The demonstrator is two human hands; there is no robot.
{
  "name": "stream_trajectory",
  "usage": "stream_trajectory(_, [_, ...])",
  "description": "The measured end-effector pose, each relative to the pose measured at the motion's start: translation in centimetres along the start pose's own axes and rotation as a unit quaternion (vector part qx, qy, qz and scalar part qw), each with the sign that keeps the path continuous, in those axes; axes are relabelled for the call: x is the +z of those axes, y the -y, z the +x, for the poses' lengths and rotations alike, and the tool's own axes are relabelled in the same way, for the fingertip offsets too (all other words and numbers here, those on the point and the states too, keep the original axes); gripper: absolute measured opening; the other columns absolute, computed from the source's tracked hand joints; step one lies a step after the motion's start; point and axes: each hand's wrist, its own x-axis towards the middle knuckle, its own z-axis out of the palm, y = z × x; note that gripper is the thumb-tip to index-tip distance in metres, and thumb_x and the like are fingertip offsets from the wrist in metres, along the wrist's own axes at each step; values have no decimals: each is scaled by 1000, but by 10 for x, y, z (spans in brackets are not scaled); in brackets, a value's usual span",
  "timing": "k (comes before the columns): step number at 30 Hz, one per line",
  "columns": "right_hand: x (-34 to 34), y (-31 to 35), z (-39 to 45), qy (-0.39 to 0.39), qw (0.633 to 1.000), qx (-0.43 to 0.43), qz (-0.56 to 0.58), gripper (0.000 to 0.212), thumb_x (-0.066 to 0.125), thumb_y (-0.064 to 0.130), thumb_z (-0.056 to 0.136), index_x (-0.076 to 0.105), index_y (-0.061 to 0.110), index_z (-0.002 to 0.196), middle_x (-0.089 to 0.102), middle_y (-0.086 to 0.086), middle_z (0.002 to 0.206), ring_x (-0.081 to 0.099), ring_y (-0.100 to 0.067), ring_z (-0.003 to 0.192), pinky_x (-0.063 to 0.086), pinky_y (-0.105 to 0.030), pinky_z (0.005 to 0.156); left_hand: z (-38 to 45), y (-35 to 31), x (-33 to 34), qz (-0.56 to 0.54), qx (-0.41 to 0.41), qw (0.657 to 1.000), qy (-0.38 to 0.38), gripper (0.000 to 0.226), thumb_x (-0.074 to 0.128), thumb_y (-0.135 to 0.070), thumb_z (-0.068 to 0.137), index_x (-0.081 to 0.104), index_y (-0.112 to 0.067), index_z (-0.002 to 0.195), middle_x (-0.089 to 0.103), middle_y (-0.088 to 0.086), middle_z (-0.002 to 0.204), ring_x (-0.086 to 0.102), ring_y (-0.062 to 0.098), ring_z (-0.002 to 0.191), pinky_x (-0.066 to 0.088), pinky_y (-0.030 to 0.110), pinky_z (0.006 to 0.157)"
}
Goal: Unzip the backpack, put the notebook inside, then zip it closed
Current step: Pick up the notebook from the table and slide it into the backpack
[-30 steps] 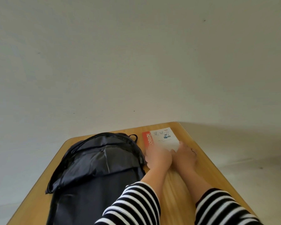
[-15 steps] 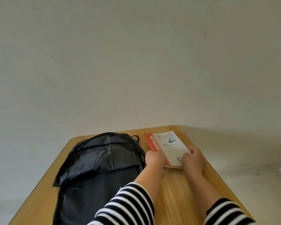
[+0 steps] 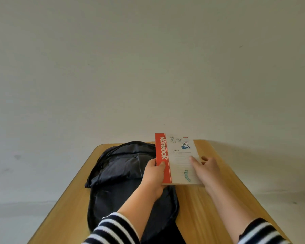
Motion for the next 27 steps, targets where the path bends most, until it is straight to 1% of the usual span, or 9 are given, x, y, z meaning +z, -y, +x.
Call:
stream_trajectory(5, [27,8,-18,89,994,-19,-53,38,54,43,90,60,9,106,68,-4,97,62,-13,79,41,-24,52,-17,-5,-46,-36,-19,999,2,22,45,-18,99,49,-14,121,67,11,111,68,27,95,58,40,69])
stream_trajectory(13, [69,4,-56,127,990,-50,-36,18,55,27,92,52,11,99,64,-1,90,61,-10,73,43,-23,50,-33,3,-109,0,-52,999,-10,22,46,-16,98,51,-8,119,69,12,109,69,25,93,57,36,68])
stream_trajectory(16, [76,0,-63,132,989,-59,-25,11,55,24,92,48,18,86,60,2,87,58,-9,75,46,-25,55,-35,3,-128,30,-42,999,-5,23,43,-22,100,56,-6,112,71,12,104,70,24,87,58,37,72])
stream_trajectory(18, [79,-4,-64,146,988,-54,-26,10,55,25,92,49,17,94,62,-1,95,60,-13,82,50,-29,62,-28,3,-139,78,-16,996,-43,33,39,-31,101,59,-5,107,73,14,100,71,26,85,58,42,79])
stream_trajectory(19, [79,-6,-65,157,986,-48,-28,14,55,26,92,49,16,99,63,-3,98,62,-15,85,52,-31,67,-24,4,-144,109,4,992,-70,35,38,-31,101,60,-4,105,73,13,96,71,26,81,59,41,77])
stream_trajectory(21, [79,-9,-64,183,982,-38,-39,17,55,27,92,49,16,103,64,-3,100,63,-18,90,54,-36,75,-17,4,-151,194,57,971,-130,29,39,-24,100,61,-6,102,72,11,91,68,21,75,57,32,66])
stream_trajectory(22, [78,-10,-64,196,979,-36,-46,18,55,28,92,49,16,105,64,-3,100,64,-19,91,55,-36,76,-12,5,-157,261,93,947,-163,22,43,-20,99,61,-9,103,70,8,95,67,20,79,54,30,67])
stream_trajectory(24, [76,-11,-64,226,972,-31,-52,22,55,28,92,48,16,110,65,-3,101,65,-18,91,56,-35,76,-3,7,-169,387,158,887,-195,19,54,-17,93,59,-18,111,65,3,110,62,20,99,49,29,78])
stream_trajectory(27, [73,-13,-63,262,963,-23,-55,23,56,27,92,50,15,111,67,-5,102,67,-20,91,57,-38,77,8,9,-179,499,183,826,-190,43,63,-27,87,52,-27,128,51,3,130,41,26,125,41,38,96])
